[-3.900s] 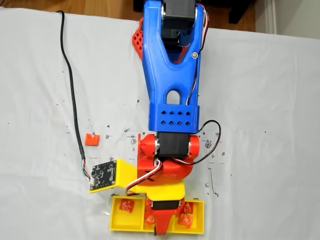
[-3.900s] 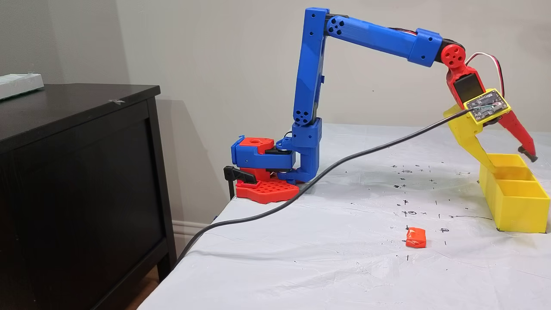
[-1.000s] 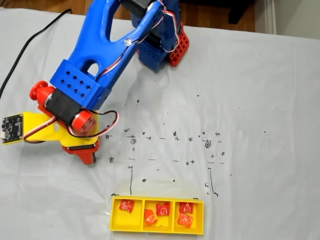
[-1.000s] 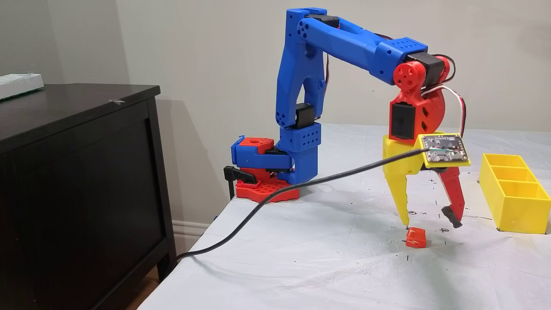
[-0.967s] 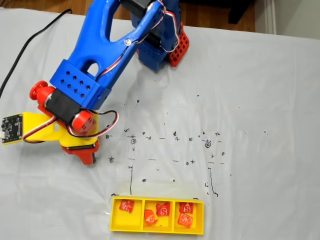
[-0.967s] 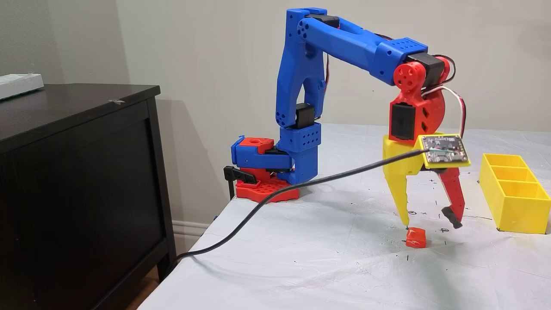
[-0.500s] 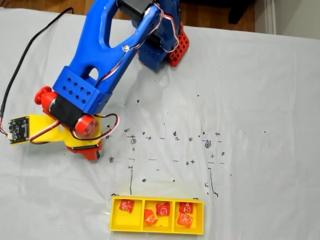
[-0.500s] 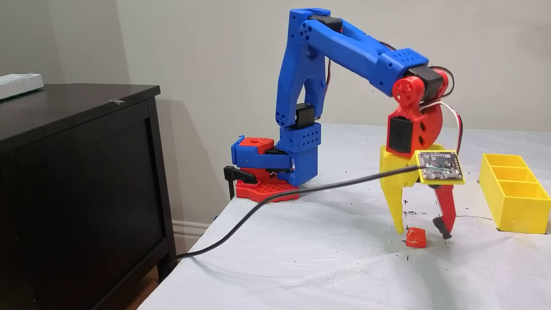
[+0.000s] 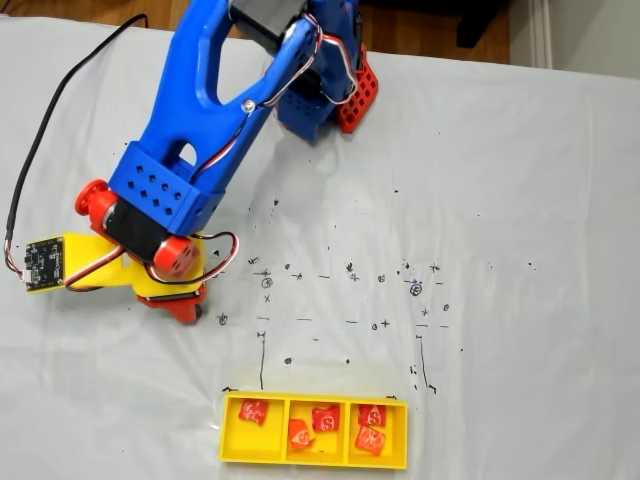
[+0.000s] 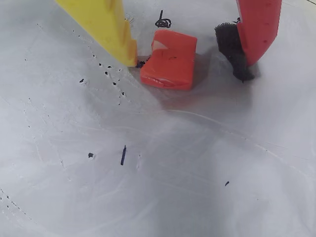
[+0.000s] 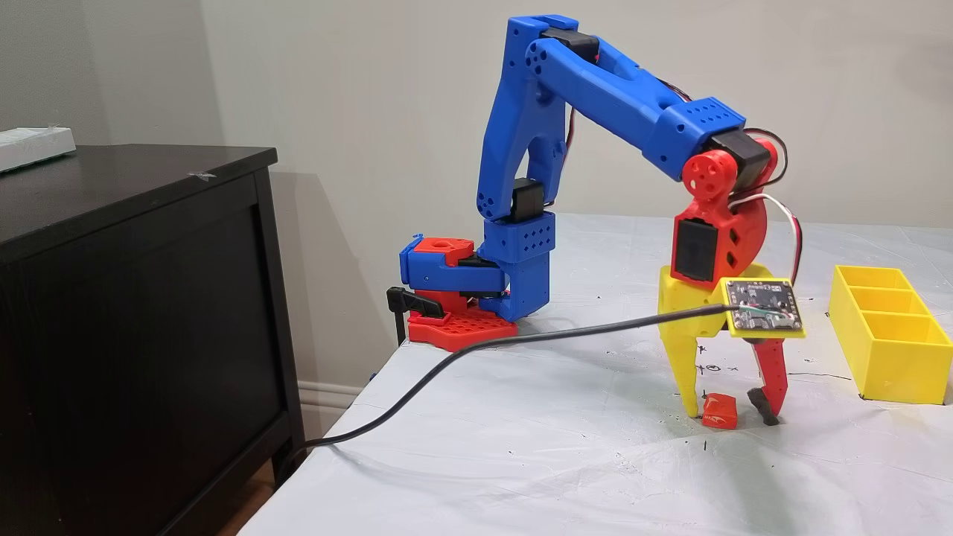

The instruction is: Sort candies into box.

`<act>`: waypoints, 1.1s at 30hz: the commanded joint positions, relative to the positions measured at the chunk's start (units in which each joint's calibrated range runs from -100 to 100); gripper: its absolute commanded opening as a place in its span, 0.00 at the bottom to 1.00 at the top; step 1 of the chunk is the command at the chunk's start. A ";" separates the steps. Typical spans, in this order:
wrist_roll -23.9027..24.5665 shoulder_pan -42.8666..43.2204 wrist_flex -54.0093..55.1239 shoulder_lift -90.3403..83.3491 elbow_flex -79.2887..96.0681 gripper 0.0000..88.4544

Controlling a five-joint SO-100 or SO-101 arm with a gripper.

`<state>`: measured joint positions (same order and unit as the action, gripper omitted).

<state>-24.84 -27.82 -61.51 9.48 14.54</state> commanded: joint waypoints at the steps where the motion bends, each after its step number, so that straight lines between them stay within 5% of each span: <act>1: 0.00 0.74 1.05 -0.32 -0.20 0.23; 3: -0.05 0.74 1.21 -0.40 -0.11 0.05; 9: 1.47 1.28 2.60 -2.69 -0.02 0.01; 19: 5.91 8.16 12.18 -14.90 4.53 0.00; 33: 16.07 16.68 8.66 -20.08 -10.22 0.00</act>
<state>-11.99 -13.54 -54.44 -3.98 10.86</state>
